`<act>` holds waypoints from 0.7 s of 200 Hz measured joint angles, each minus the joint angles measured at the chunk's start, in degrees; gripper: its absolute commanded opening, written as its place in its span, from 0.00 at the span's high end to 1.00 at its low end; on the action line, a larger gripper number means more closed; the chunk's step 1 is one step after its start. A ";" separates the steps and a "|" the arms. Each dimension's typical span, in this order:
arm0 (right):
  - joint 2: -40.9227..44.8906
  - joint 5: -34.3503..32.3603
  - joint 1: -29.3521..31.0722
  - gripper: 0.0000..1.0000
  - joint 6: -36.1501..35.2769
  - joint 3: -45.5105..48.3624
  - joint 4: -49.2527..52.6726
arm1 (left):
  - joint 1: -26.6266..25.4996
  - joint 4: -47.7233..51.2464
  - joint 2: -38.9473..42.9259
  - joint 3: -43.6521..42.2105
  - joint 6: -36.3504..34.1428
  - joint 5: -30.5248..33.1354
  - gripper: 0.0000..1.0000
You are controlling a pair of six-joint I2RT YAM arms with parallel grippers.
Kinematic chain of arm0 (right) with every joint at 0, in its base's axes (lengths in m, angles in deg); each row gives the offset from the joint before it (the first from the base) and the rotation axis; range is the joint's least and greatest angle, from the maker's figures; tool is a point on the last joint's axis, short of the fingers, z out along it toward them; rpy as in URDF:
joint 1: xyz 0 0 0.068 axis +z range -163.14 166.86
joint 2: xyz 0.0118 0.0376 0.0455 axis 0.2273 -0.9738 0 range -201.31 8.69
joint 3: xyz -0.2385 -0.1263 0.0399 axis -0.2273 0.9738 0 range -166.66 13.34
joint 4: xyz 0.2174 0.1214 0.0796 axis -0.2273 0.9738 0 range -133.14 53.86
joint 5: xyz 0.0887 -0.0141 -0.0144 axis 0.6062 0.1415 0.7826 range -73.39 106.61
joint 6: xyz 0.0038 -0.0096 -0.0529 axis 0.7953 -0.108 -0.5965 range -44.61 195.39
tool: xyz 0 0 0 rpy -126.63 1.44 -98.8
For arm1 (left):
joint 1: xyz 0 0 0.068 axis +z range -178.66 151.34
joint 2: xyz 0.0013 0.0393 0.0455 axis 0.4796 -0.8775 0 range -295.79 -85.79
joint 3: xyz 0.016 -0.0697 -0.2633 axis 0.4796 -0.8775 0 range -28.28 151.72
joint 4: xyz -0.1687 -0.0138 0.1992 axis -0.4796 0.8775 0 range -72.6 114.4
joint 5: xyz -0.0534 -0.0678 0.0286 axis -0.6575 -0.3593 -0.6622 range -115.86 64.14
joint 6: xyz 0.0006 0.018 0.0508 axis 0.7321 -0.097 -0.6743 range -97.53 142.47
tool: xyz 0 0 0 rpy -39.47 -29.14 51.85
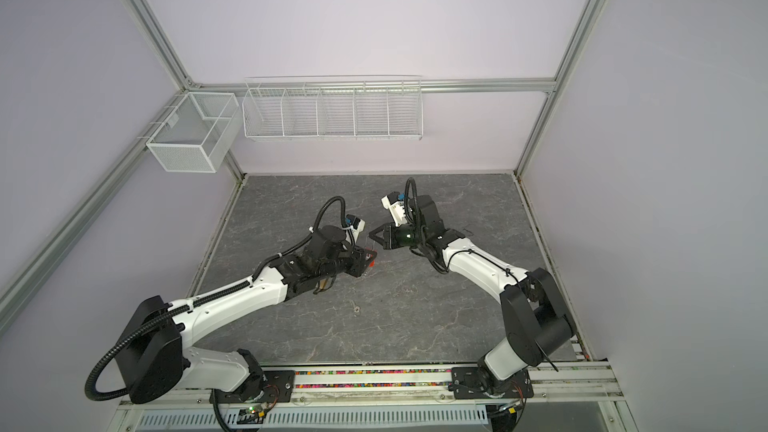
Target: Unlock with the key
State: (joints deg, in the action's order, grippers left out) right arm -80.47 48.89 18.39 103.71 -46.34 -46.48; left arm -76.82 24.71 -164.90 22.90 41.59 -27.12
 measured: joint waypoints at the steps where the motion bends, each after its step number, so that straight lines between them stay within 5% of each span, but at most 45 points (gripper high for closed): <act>1: -0.02 -0.09 0.00 0.93 0.00 -0.09 0.15 | 0.00 0.00 0.00 0.00 -0.02 -0.02 1.00; 72: 0.17 -0.39 -1.51 0.93 -0.07 -1.49 2.36 | -0.48 -1.86 -0.02 -1.55 -1.75 -1.51 1.00; 140: 1.88 6.03 -3.89 0.92 -1.77 0.76 0.00 | 1.01 -2.54 2.45 -2.34 -3.85 -8.94 1.00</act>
State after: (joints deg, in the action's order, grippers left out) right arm -78.59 54.92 14.50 101.94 -45.58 -46.48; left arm -75.81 22.18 -162.45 20.56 37.74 -36.06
